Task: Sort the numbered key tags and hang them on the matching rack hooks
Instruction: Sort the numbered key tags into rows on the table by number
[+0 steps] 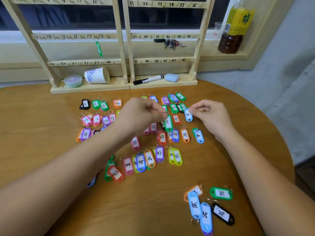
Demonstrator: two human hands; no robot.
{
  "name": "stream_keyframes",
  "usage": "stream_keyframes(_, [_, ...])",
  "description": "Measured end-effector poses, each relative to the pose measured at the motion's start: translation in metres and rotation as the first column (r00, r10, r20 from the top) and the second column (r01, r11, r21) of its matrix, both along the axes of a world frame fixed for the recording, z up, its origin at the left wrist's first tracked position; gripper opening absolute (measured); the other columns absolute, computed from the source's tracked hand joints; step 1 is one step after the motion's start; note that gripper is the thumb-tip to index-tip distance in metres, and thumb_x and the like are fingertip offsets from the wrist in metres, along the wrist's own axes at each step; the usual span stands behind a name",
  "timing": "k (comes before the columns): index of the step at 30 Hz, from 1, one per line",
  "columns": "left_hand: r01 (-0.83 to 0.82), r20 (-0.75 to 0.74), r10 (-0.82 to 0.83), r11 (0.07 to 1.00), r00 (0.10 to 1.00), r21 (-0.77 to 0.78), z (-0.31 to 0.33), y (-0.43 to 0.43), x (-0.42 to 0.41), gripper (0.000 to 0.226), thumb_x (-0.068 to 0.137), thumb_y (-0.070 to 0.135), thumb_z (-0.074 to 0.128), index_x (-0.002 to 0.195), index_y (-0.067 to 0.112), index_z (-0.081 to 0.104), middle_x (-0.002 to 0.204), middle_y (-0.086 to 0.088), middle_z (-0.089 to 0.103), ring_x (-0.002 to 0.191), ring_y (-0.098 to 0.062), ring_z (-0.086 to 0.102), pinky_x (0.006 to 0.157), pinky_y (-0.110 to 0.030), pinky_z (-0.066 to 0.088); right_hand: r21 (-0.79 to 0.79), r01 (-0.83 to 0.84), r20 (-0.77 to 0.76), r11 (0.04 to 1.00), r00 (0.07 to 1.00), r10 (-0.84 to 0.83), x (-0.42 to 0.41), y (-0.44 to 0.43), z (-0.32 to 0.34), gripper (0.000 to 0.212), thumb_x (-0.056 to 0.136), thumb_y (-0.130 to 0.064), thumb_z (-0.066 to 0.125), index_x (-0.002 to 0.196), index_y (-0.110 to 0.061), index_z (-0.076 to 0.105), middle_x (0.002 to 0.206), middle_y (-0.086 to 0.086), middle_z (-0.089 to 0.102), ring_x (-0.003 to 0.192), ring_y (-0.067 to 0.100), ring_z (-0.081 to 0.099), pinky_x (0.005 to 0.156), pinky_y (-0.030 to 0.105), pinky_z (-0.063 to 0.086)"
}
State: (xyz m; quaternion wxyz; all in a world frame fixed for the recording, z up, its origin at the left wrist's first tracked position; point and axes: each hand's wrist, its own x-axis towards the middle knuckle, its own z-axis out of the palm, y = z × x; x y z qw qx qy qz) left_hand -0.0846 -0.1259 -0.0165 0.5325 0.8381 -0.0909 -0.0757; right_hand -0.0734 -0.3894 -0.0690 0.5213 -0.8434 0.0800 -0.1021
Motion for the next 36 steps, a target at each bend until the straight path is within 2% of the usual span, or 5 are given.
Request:
stream_keyframes(6, [0.015,0.044,-0.026,0.972,0.999,0.233,-0.01,-0.051,0.05,0.015,0.086,0.033,0.088,0.08,0.022,0.079,0.076,0.004,0.078,0.074,-0.011,0.071,0.062,-0.026,0.05,-0.091,0.032,0.044,0.995,0.999,-0.028,0.002,0.0,-0.012,0.004,0.092,-0.025,0.082,0.09,-0.027,0.08,0.081,-0.006,0.077,0.082,0.013,0.074,0.081,0.045,0.062])
stream_keyframes(13, [0.009,0.077,-0.043,0.918,0.996,0.395,-0.021,-0.063,0.067,0.015,0.088,0.026,0.086,0.081,0.016,0.078,0.078,0.005,0.074,0.078,-0.006,0.067,0.055,-0.022,0.047,-0.161,0.032,0.065,0.986,0.998,-0.021,0.003,0.002,-0.016,0.006,0.092,-0.026,0.08,0.088,-0.027,0.078,0.076,-0.009,0.074,0.073,0.005,0.069,0.065,0.026,0.049])
stream_keyframes(20, [-0.004,0.173,-0.096,0.864,0.98,0.503,-0.021,-0.061,0.063,0.02,0.085,0.031,0.088,0.083,0.016,0.075,0.08,0.006,0.072,0.079,-0.007,0.065,0.057,-0.024,0.045,-0.183,0.029,0.068,0.983,0.998,-0.017,0.002,0.0,-0.016,0.006,0.095,-0.026,0.076,0.089,-0.029,0.077,0.076,-0.009,0.072,0.071,0.004,0.064,0.065,0.025,0.045])
stream_keyframes(28, [0.033,0.275,-0.197,0.863,0.941,0.504,0.003,-0.042,0.001,0.006,0.09,0.027,0.079,0.094,0.026,0.075,0.081,0.011,0.069,0.065,0.013,0.058,0.053,-0.007,0.036,-0.11,-0.064,-0.036,0.992,0.998,0.06,-0.029,-0.014,0.005,0.002,0.093,-0.032,0.078,0.091,-0.033,0.08,0.091,0.0,0.075,0.08,0.01,0.064,0.081,0.037,0.054])
stream_keyframes(36, [0.297,0.131,-0.388,0.847,0.912,0.441,-0.004,-0.032,-0.079,0.008,0.088,0.033,0.083,0.089,0.032,0.076,0.081,0.021,0.07,0.075,0.001,0.062,0.061,-0.014,0.04,-0.201,-0.161,-0.071,0.966,0.986,0.15,-0.159,-0.016,0.029,0.006,0.094,-0.025,0.079,0.089,-0.027,0.076,0.088,-0.008,0.072,0.077,0.004,0.06,0.072,0.017,0.049])
